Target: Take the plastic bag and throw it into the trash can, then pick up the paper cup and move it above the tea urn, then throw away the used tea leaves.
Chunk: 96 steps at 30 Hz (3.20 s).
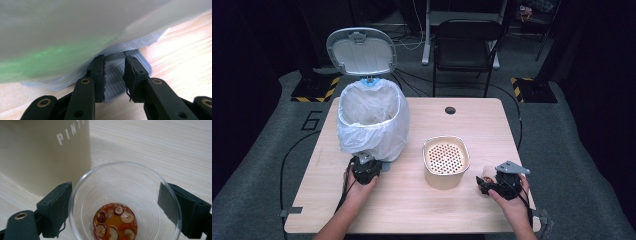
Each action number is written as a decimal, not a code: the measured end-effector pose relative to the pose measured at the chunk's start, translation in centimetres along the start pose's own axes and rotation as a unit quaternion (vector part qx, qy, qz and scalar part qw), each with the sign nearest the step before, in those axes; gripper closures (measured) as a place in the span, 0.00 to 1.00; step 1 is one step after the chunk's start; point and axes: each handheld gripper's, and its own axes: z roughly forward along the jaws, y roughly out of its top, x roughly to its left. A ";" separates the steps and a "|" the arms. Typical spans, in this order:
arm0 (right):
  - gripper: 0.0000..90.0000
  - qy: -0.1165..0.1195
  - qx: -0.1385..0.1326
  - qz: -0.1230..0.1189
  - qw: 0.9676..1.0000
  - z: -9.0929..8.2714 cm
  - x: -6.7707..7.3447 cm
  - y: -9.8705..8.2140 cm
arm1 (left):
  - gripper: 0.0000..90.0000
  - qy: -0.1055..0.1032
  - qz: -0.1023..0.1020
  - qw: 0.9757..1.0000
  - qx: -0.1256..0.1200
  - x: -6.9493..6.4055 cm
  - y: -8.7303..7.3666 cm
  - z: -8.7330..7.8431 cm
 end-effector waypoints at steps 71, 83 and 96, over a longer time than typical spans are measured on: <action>0.16 0.010 0.002 -0.023 1.000 -1.2 0.0 2.1 | 0.78 0.003 -0.002 1.000 -0.003 0.0 -0.1 0.0; 0.19 0.011 0.018 -0.030 0.999 0.1 -0.2 0.1 | 0.78 0.004 -0.002 1.000 -0.004 0.0 -0.1 0.1; 0.27 0.020 0.026 -0.025 0.999 0.8 -0.8 -0.4 | 0.78 0.001 -0.002 1.000 -0.004 0.0 0.0 0.1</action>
